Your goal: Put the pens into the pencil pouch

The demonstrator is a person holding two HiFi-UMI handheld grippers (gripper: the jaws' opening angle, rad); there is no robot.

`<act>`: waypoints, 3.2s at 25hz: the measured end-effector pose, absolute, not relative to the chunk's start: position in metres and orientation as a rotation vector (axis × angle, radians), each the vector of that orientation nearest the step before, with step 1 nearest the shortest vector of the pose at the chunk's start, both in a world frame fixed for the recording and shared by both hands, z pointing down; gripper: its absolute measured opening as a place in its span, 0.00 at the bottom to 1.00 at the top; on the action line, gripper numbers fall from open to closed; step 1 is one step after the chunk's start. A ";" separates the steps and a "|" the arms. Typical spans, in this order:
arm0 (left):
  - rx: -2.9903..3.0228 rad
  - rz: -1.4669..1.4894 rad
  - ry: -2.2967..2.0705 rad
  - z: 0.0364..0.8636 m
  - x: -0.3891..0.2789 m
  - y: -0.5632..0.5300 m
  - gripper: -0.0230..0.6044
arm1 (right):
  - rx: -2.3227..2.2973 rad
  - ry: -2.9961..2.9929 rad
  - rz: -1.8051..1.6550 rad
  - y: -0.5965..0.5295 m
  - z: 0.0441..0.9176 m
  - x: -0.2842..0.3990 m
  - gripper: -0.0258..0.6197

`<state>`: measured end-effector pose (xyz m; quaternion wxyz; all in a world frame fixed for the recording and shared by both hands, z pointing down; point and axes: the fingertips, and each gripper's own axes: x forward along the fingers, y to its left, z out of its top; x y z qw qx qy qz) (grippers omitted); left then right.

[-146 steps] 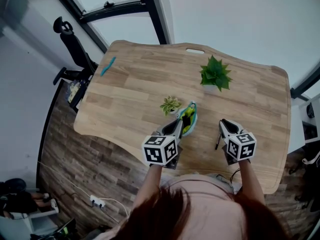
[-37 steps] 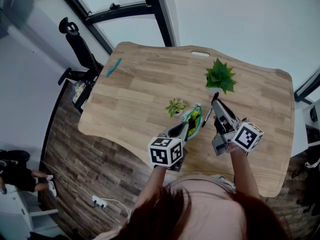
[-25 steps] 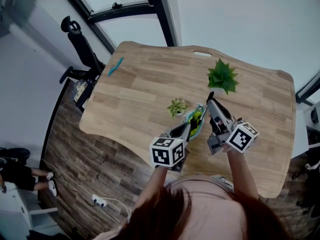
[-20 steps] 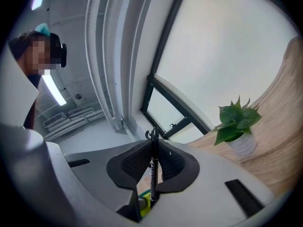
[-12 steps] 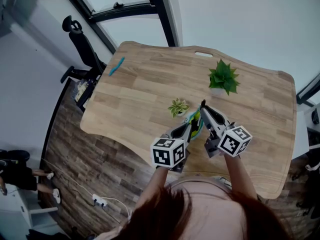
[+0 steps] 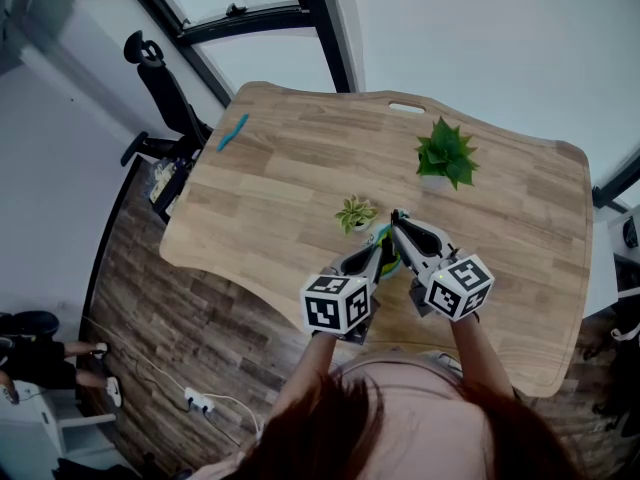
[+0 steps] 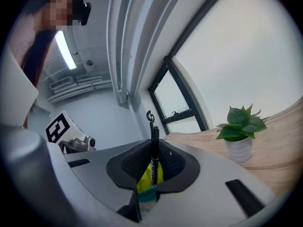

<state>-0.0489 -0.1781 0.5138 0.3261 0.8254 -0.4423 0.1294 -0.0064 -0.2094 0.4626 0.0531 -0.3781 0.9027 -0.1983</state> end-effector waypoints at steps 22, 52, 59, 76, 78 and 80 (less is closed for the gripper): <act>2.125 0.296 -1.195 0.512 -0.054 -0.186 0.05 | -1.131 3.084 -0.423 -0.187 0.490 -0.026 0.10; 2.202 0.197 -1.279 0.491 -0.074 -0.185 0.07 | -1.315 2.784 -0.489 -0.192 0.455 0.020 0.09; 2.240 0.138 -1.337 0.470 -0.085 -0.173 0.07 | -1.360 2.762 -0.497 -0.179 0.447 0.026 0.05; 2.407 0.106 -1.409 0.427 -0.099 -0.108 0.04 | -1.457 2.775 -0.403 -0.124 0.416 0.018 0.04; 2.423 0.115 -1.420 0.422 -0.102 -0.099 0.04 | -1.470 2.771 -0.375 -0.117 0.412 0.018 0.04; 2.440 0.128 -1.432 0.417 -0.105 -0.090 0.04 | -1.486 2.774 -0.341 -0.109 0.408 0.016 0.04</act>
